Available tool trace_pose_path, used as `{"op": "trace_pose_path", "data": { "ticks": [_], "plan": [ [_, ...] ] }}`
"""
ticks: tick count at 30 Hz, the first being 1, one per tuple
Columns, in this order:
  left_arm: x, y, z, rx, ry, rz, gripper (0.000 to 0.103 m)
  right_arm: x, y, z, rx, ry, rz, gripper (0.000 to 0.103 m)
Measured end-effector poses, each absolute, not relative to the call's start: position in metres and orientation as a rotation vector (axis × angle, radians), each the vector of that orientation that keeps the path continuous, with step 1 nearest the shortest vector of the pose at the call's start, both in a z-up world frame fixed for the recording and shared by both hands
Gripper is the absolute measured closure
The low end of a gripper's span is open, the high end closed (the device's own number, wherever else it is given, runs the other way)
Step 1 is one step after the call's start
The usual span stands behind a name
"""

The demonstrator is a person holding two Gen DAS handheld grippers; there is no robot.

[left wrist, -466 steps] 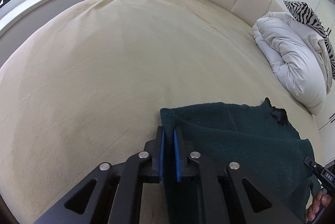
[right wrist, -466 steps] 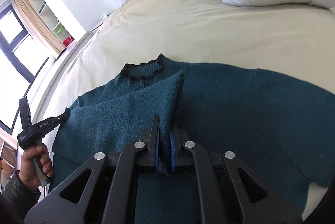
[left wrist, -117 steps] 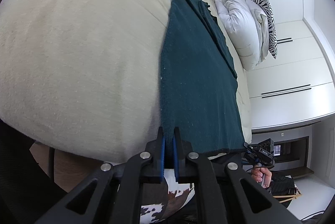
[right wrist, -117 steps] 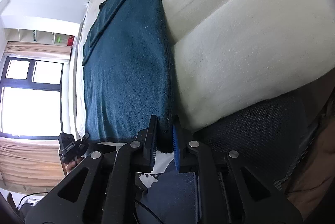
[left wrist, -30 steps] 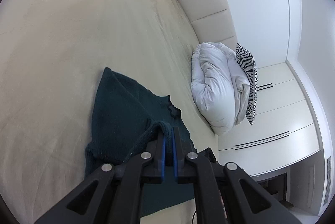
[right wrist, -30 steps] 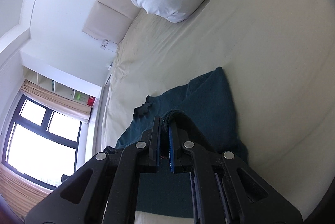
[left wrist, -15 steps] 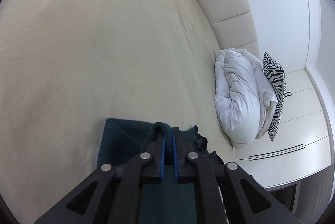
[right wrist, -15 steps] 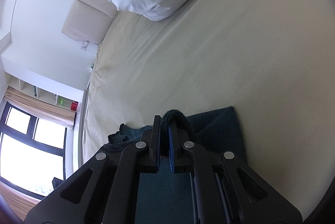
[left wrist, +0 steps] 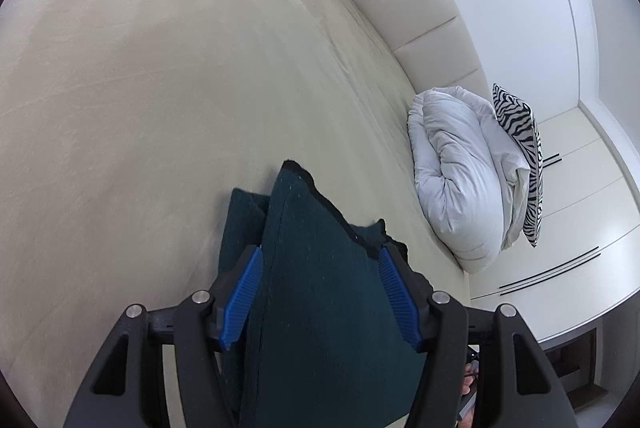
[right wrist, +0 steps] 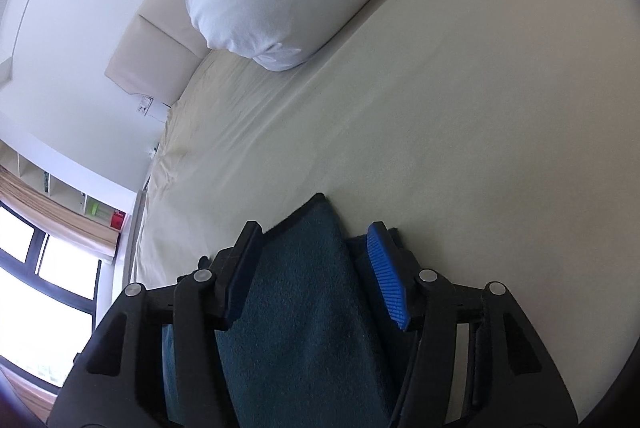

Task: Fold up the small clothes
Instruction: 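Lay the folded hem down and open both grippers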

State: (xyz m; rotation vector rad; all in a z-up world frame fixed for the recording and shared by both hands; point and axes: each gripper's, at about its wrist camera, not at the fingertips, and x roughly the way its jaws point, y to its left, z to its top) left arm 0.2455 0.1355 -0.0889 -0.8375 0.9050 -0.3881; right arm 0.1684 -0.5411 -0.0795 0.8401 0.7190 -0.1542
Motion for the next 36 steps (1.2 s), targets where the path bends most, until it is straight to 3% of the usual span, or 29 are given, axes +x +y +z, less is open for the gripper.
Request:
{"op": "trace_pose_path", "data": {
  "ticks": [7,21,30,36],
  "plan": [
    [0.186,0.117,-0.079,-0.679,0.872,-0.381,0.040,0.124,-0.514,-0.068,0.634,0.747,-0.116,0.049],
    [0.133,0.103,-0.103,-0.500,0.876,-0.330,0.041,0.037,-0.490,-0.093,0.543,0.845,-0.083,0.051],
    [0.128,0.099,-0.106,-0.424,0.855,-0.291,0.045,0.016,-0.468,-0.097,0.437,0.880,-0.092,0.069],
    [0.129,0.100,-0.109,-0.394,0.857,-0.259,0.056,0.015,-0.469,-0.096,0.434,0.893,-0.104,0.071]
  ]
}}
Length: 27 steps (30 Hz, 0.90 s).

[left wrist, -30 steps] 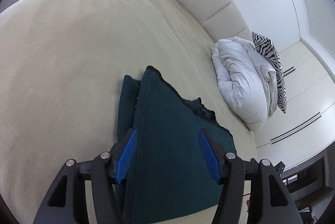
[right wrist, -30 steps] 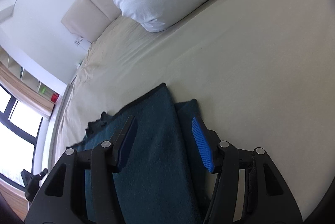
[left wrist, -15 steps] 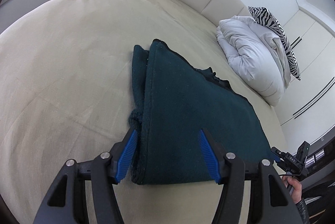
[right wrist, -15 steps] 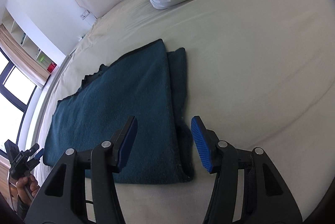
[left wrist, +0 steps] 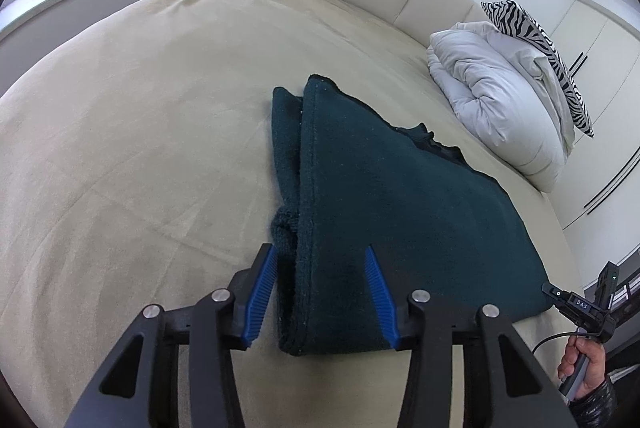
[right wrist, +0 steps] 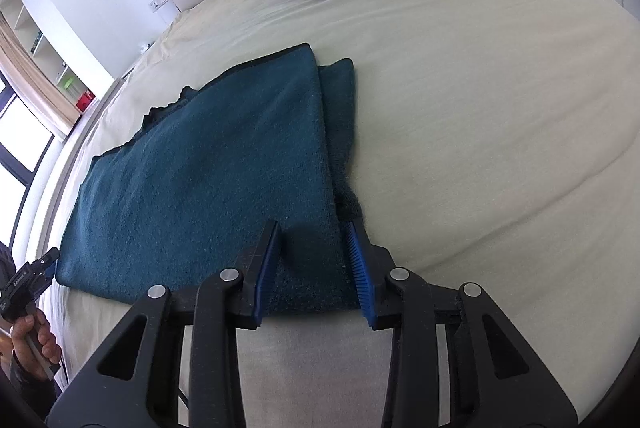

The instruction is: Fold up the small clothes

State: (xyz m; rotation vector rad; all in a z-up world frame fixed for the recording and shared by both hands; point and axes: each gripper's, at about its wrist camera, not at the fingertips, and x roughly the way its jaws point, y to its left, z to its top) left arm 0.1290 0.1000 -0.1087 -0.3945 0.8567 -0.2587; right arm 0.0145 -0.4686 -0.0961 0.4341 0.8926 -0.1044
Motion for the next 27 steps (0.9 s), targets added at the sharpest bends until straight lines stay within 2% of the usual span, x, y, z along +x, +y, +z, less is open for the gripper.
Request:
{"op": "trace_pose_path", "data": {
  "ticks": [3,5,7,11,18,19,21,23,27],
  "plan": [
    [0.126,0.098,-0.106,-0.364,0.839,-0.248,0.058,0.015,-0.472,-0.096,0.448,0.894,-0.135,0.070],
    [0.127,0.096,-0.108,-0.351,0.843,-0.252,0.064,0.014,-0.473,-0.097,0.457,0.895,-0.141,0.070],
    [0.128,0.094,-0.110,-0.331,0.851,-0.250,0.076,0.015,-0.471,-0.097,0.437,0.904,-0.144,0.070],
    [0.128,0.094,-0.112,-0.325,0.858,-0.247,0.092,0.016,-0.470,-0.096,0.428,0.924,-0.148,0.070],
    [0.126,0.096,-0.110,-0.320,0.848,-0.229,0.094,0.017,-0.462,-0.092,0.377,0.949,-0.166,0.071],
    [0.125,0.096,-0.109,-0.319,0.847,-0.227,0.094,0.018,-0.460,-0.092,0.362,0.951,-0.159,0.072],
    [0.124,0.096,-0.109,-0.314,0.845,-0.224,0.094,0.019,-0.457,-0.090,0.332,0.956,-0.164,0.087],
    [0.123,0.095,-0.108,-0.304,0.844,-0.224,0.095,0.018,-0.458,-0.088,0.335,0.944,-0.167,0.093],
    [0.120,0.094,-0.108,-0.291,0.842,-0.220,0.096,0.015,-0.456,-0.086,0.325,0.926,-0.174,0.096]
  ]
}}
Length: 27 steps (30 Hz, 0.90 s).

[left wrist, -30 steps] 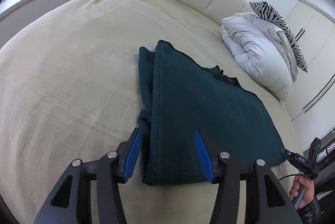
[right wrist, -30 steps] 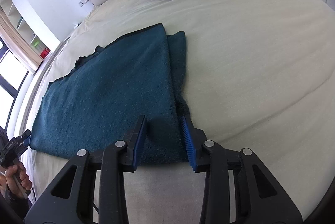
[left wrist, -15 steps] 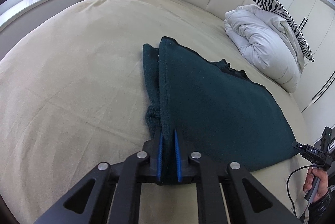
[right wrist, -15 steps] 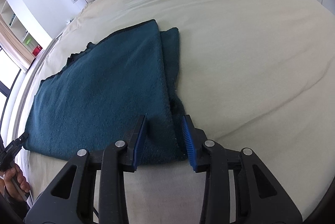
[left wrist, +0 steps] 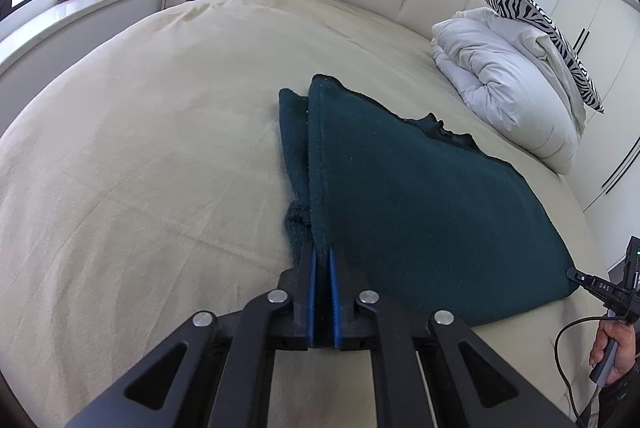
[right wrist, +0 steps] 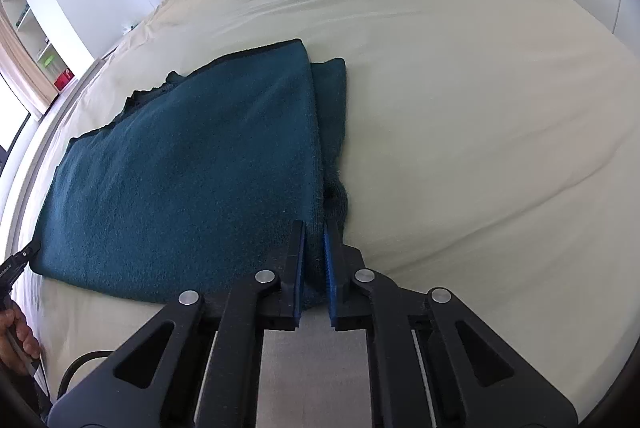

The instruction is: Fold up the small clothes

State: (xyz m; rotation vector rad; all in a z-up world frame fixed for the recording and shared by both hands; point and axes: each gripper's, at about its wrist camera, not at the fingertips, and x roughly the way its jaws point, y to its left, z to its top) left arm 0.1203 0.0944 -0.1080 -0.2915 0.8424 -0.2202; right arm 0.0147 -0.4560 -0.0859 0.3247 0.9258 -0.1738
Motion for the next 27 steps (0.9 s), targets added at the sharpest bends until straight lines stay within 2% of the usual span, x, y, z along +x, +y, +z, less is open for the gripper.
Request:
{"op": "trace_pose_path", "data": {
  "ticks": [19,27],
  "plan": [
    [0.111,0.098,-0.109,-0.297,0.853,-0.235,0.097,-0.007,-0.443,-0.066,0.274,0.887,-0.186,0.098],
    [0.113,0.107,-0.118,-0.335,0.894,-0.266,0.097,-0.014,-0.458,-0.090,0.363,0.934,-0.190,0.098]
  ]
}}
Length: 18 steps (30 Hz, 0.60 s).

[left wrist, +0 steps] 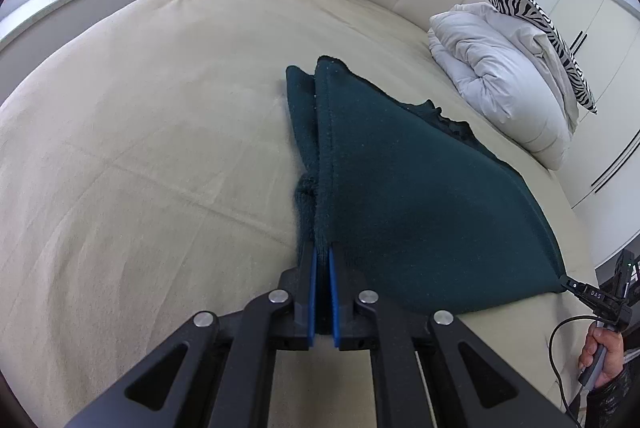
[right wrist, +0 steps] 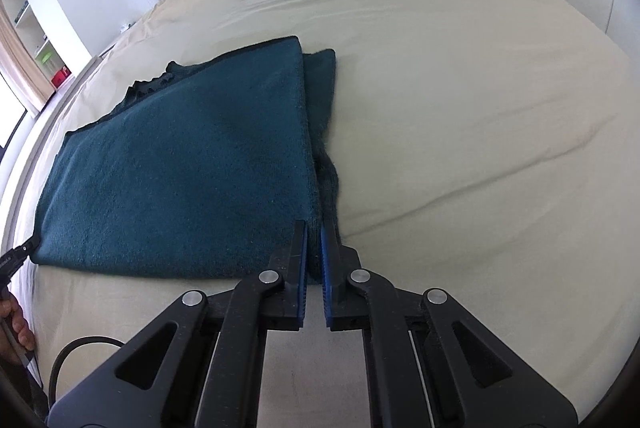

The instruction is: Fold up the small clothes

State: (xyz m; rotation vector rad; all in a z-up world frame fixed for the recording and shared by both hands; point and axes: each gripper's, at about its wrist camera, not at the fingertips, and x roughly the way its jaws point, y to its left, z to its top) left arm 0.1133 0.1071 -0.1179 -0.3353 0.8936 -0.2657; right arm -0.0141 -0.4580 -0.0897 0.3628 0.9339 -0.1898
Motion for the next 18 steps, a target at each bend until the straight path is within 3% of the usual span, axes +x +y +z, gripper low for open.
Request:
{"op": "trace_pose_path", "data": {
  "ticks": [18],
  "plan": [
    [0.108,0.109,-0.125,-0.318,0.908,-0.265,0.096,-0.023,-0.458,-0.102,0.366,0.948,-0.190,0.099]
  ]
}}
